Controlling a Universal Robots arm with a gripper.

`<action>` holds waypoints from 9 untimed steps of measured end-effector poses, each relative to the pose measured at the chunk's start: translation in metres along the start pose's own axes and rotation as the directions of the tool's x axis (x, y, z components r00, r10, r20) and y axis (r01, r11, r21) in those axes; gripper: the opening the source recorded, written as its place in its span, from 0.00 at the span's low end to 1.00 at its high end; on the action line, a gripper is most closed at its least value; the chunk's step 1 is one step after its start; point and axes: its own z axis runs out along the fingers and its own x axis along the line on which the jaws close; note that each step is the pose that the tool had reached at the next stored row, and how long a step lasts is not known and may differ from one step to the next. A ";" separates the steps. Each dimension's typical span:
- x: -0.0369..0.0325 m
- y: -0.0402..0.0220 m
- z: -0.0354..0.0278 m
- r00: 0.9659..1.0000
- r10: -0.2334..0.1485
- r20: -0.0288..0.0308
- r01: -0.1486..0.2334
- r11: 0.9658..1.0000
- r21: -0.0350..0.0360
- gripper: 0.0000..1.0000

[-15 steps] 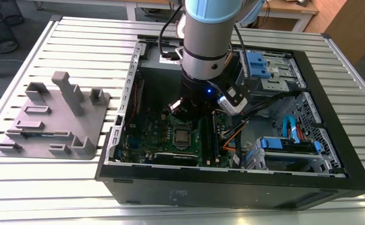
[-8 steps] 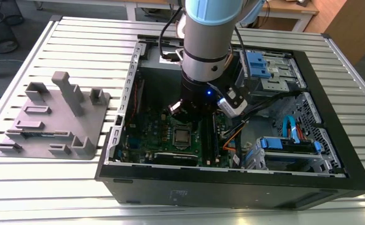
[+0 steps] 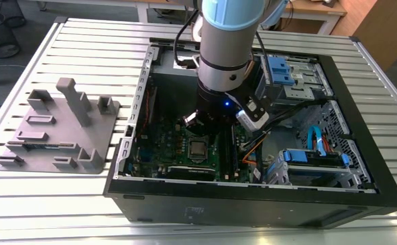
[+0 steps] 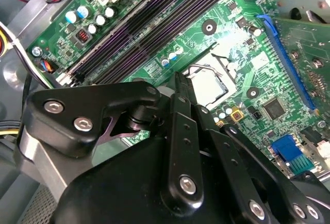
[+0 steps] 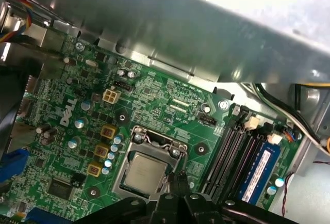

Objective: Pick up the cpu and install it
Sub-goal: 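Install the first cpu locking lever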

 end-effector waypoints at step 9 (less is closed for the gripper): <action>0.0015 -0.0047 0.0025 0.999 0.032 -0.003 -0.032 0.999 0.000 0.11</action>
